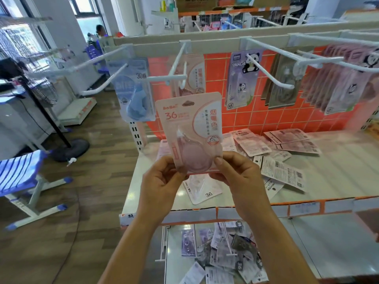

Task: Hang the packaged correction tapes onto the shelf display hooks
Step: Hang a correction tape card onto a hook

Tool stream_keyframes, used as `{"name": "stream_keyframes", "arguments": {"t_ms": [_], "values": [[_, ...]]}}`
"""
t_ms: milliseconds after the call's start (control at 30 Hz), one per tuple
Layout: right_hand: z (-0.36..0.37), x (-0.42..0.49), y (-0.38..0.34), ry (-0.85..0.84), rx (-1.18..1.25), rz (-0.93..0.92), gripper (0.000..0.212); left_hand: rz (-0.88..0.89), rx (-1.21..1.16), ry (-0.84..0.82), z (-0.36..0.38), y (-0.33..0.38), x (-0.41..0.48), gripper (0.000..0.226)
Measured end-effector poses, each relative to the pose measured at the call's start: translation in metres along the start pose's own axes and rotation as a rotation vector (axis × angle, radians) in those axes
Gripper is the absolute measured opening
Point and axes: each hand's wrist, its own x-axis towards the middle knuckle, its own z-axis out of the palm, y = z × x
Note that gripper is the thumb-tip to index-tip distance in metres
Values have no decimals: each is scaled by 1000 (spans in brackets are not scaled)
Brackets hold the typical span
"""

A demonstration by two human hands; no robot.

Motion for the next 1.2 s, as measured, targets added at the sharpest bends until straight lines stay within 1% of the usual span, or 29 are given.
{"name": "stream_keyframes", "arguments": {"t_ms": [133, 300, 500, 667, 767, 933, 1067, 1200], "values": [[5, 0, 0, 4, -4, -10, 12, 24, -8, -5, -4, 4, 3, 28], [12, 4, -6, 23, 9, -49, 25, 46, -28, -13, -6, 8, 8, 30], [15, 8, -6, 28, -21, -72, 16, 41, -17, -17, -9, 6, 16, 32], [18, 15, -2, 22, -47, -61, 20, 27, 7, -22, -13, 1, 22, 27], [19, 21, 2, 39, -58, -49, 16, 2, 7, -10, -13, -5, 28, 24], [22, 38, 9, 79, -51, -46, 13, -33, 15, 36, -11, -11, 44, 22], [27, 63, 13, 121, -100, -66, 11, -85, 28, 95, -10, -18, 66, 16], [34, 97, 20, 210, -165, -53, 9, -124, 71, 144, -7, -25, 97, 10]]}}
